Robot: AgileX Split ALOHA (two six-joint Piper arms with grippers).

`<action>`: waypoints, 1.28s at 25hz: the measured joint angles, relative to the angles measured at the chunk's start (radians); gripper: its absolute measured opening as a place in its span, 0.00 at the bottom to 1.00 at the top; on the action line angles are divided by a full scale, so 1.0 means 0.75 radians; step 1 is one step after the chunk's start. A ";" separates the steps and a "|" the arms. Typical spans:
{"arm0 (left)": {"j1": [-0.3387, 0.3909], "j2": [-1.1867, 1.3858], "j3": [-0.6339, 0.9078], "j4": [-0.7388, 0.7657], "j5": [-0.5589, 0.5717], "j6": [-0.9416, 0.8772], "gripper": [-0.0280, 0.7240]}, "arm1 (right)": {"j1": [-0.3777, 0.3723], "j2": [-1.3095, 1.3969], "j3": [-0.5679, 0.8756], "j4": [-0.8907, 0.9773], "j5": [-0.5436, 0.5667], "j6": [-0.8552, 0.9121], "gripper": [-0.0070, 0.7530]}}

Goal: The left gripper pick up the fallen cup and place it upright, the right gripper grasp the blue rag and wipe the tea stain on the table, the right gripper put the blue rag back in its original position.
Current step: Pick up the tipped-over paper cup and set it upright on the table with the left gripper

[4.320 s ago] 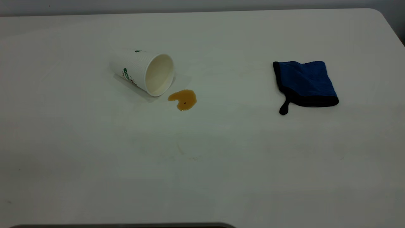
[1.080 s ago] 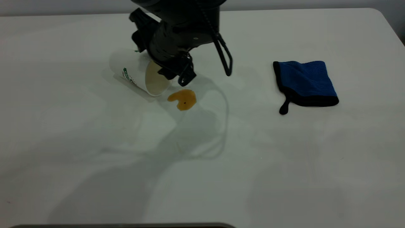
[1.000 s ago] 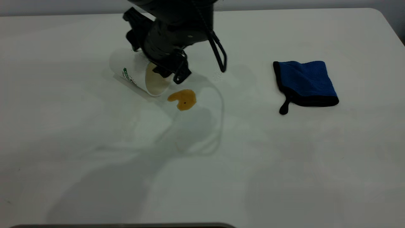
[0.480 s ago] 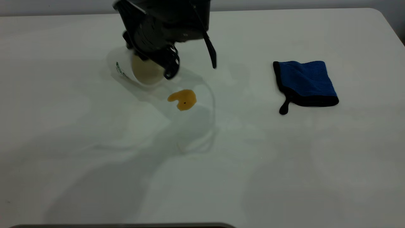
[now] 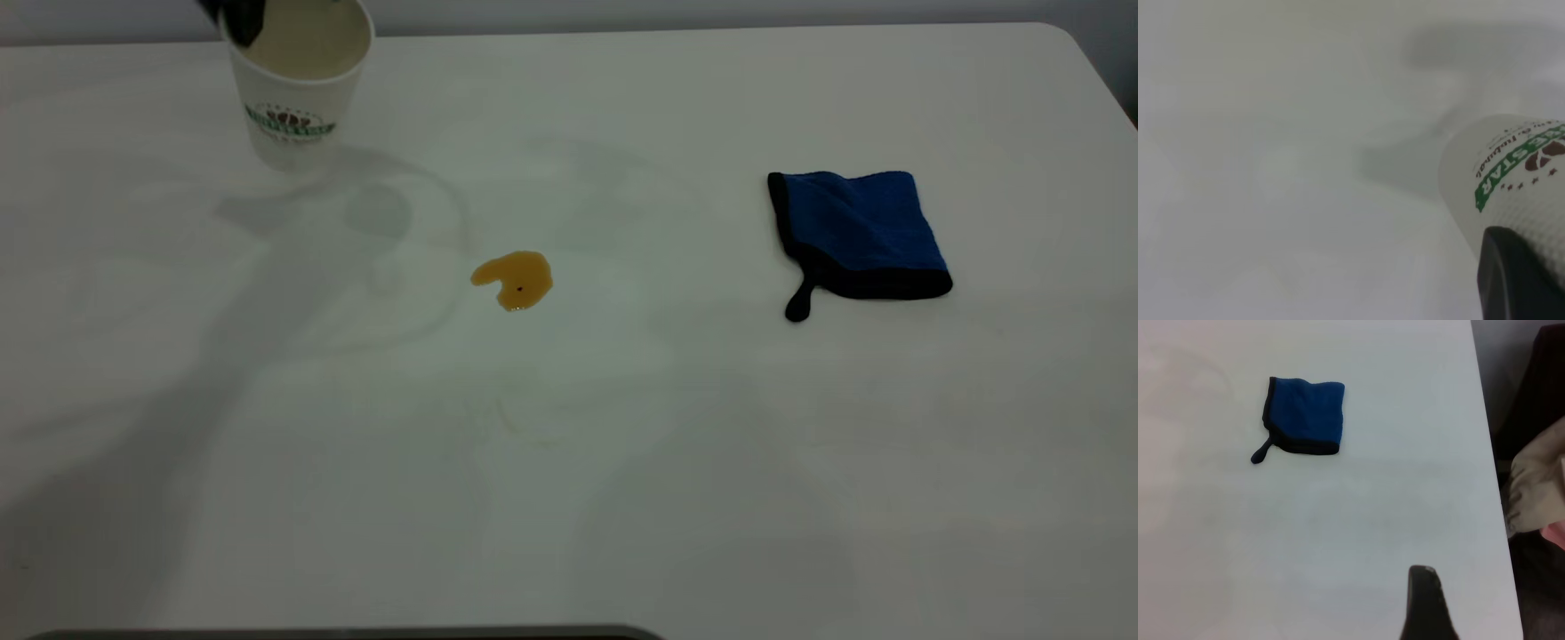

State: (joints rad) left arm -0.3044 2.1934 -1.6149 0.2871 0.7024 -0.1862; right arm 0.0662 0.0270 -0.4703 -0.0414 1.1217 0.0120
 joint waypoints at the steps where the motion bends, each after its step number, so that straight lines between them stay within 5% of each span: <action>1: 0.045 0.003 0.000 -0.113 -0.008 0.089 0.04 | 0.000 0.000 0.000 0.000 0.000 0.000 0.72; 7: 0.222 0.051 0.001 -0.647 -0.032 0.522 0.04 | 0.000 0.000 0.000 0.000 0.000 0.000 0.72; 22: 0.238 0.183 0.001 -0.694 -0.051 0.611 0.07 | 0.000 0.000 0.000 0.000 0.000 0.000 0.72; 26: 0.240 0.184 0.001 -0.673 -0.051 0.611 0.21 | 0.000 0.000 0.000 0.000 0.000 0.000 0.72; 32: 0.243 0.180 0.001 -0.668 -0.044 0.610 0.58 | 0.000 0.000 0.000 0.000 0.000 0.000 0.72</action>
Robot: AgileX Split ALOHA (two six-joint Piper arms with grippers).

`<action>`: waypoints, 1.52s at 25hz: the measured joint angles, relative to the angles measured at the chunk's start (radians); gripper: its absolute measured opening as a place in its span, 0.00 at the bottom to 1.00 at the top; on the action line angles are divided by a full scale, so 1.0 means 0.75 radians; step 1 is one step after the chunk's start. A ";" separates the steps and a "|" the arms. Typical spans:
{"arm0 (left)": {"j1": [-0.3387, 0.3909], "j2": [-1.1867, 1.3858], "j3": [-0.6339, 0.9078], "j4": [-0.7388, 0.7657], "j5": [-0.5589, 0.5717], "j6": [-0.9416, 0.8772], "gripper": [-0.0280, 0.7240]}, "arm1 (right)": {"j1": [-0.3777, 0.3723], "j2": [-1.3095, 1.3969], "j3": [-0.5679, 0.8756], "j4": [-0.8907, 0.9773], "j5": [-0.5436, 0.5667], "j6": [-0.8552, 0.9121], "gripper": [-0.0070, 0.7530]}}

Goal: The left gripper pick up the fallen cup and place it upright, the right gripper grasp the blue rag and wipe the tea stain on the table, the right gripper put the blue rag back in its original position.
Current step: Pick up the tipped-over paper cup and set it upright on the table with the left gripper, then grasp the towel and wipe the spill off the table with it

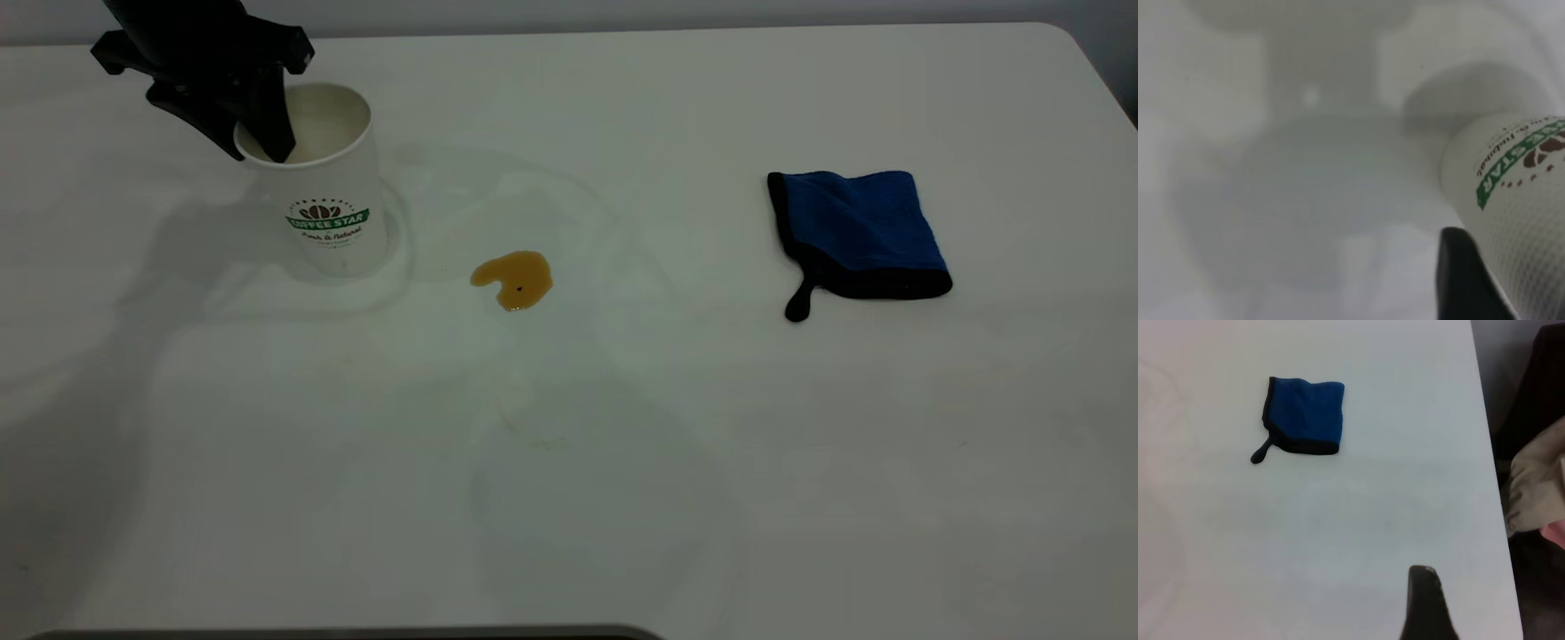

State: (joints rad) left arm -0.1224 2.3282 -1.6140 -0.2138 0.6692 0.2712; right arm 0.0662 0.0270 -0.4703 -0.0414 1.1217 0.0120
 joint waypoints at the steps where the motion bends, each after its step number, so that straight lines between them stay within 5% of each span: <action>1: 0.000 -0.005 0.000 0.000 0.009 0.000 0.63 | 0.000 0.000 0.000 0.000 0.000 0.000 0.72; 5: 0.000 -0.079 0.000 0.000 0.066 0.000 0.74 | 0.000 0.000 0.000 0.000 0.000 0.000 0.72; 10: -0.001 -0.248 0.000 -0.003 0.170 -0.008 0.76 | 0.000 0.000 0.000 0.000 0.000 0.000 0.72; 18: -0.055 -0.732 0.000 0.017 0.662 -0.058 0.75 | 0.000 0.000 0.000 0.000 0.000 0.000 0.72; 23: -0.096 -0.982 0.041 0.094 0.662 -0.162 0.73 | 0.000 0.000 0.000 0.000 0.000 0.000 0.72; 38: -0.156 -1.890 1.233 0.248 0.582 -0.302 0.72 | 0.000 0.000 0.000 0.000 0.000 0.001 0.72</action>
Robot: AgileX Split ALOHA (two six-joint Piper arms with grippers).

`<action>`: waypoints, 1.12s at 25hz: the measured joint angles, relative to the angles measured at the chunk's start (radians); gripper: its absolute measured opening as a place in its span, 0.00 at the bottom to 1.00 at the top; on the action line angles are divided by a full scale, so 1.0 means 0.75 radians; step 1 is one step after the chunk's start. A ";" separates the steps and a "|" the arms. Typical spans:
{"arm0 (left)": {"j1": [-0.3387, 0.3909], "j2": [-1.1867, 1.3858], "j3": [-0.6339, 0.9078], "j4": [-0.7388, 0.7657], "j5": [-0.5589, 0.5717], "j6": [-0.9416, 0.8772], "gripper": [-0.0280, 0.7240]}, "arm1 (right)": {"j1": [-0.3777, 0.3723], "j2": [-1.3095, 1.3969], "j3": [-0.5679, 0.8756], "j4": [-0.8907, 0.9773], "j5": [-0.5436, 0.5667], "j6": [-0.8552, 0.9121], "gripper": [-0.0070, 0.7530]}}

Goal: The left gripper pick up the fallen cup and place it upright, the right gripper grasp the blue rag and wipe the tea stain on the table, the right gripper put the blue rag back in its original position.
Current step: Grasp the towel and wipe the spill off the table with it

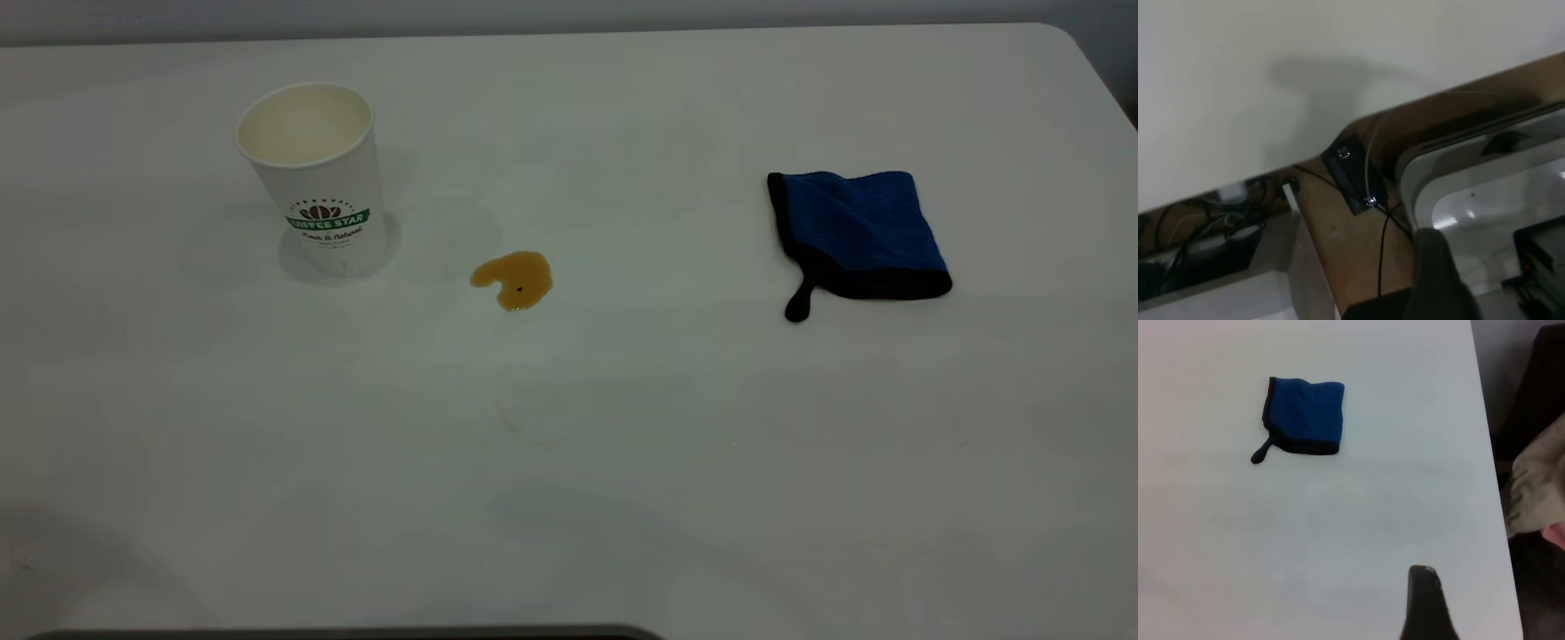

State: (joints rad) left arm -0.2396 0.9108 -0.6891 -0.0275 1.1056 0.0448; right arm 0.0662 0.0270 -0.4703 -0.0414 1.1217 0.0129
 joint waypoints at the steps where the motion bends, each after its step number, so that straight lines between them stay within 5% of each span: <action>1: 0.000 -0.053 0.048 0.012 -0.008 -0.018 0.72 | 0.000 0.000 0.000 0.000 0.000 0.000 0.72; 7: 0.000 -0.359 0.250 0.037 -0.039 -0.045 0.72 | 0.000 0.000 0.000 0.000 0.000 -0.001 0.72; 17: 0.011 -0.841 0.272 0.028 -0.018 -0.060 0.72 | 0.000 0.000 0.000 0.000 0.000 -0.001 0.72; 28: 0.324 -1.239 0.272 0.023 0.010 -0.060 0.72 | 0.000 0.000 0.000 0.000 0.000 -0.001 0.72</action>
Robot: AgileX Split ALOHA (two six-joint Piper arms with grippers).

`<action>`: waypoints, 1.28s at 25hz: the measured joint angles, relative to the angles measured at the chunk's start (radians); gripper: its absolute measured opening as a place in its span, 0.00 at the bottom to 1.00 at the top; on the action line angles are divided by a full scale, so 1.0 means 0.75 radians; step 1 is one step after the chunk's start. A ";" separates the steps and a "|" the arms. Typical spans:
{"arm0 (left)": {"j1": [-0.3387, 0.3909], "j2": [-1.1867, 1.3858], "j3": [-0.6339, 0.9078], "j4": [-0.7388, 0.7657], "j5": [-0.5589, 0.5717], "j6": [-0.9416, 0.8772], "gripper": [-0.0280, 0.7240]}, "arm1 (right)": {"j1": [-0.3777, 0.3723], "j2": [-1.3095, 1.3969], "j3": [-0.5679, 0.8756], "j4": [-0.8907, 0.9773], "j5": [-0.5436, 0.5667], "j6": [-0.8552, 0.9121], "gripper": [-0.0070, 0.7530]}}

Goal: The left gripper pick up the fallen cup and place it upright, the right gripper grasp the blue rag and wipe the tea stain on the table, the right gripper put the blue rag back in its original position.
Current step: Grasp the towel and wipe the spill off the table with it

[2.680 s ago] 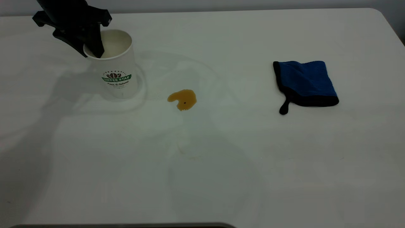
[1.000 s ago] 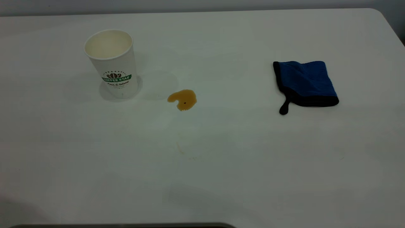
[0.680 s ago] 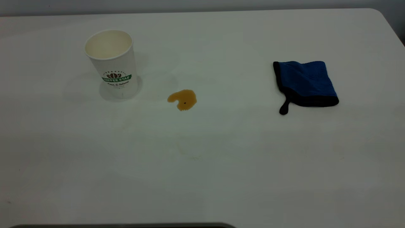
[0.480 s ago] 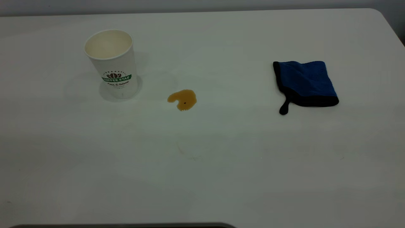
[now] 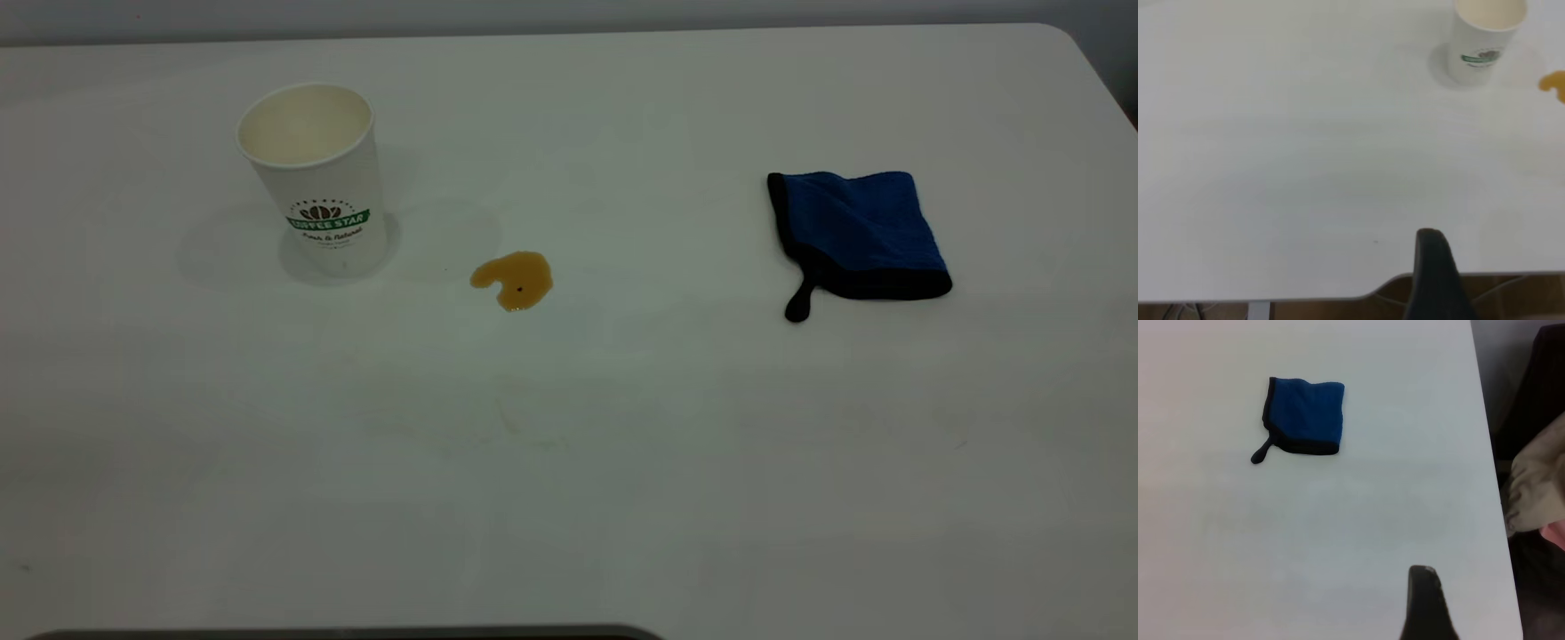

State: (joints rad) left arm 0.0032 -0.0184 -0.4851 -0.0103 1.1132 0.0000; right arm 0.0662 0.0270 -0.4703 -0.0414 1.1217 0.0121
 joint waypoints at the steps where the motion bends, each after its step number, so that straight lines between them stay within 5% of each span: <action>1: 0.007 0.000 0.000 0.000 0.000 0.000 0.72 | 0.000 0.000 0.000 0.000 0.000 0.000 0.72; 10: 0.009 0.000 0.000 0.000 0.000 -0.007 0.72 | 0.000 0.027 0.000 0.124 -0.003 -0.016 0.72; 18: 0.009 0.000 0.000 -0.001 0.000 -0.007 0.72 | 0.000 0.561 -0.010 0.251 -0.059 -0.160 0.82; 32: 0.009 0.000 0.000 -0.001 0.000 -0.007 0.72 | 0.032 1.783 -0.201 0.516 -1.026 -0.740 0.85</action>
State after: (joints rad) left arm 0.0097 -0.0184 -0.4851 -0.0112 1.1132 -0.0053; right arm 0.0899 1.3645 -0.6210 0.3459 0.3524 -0.5429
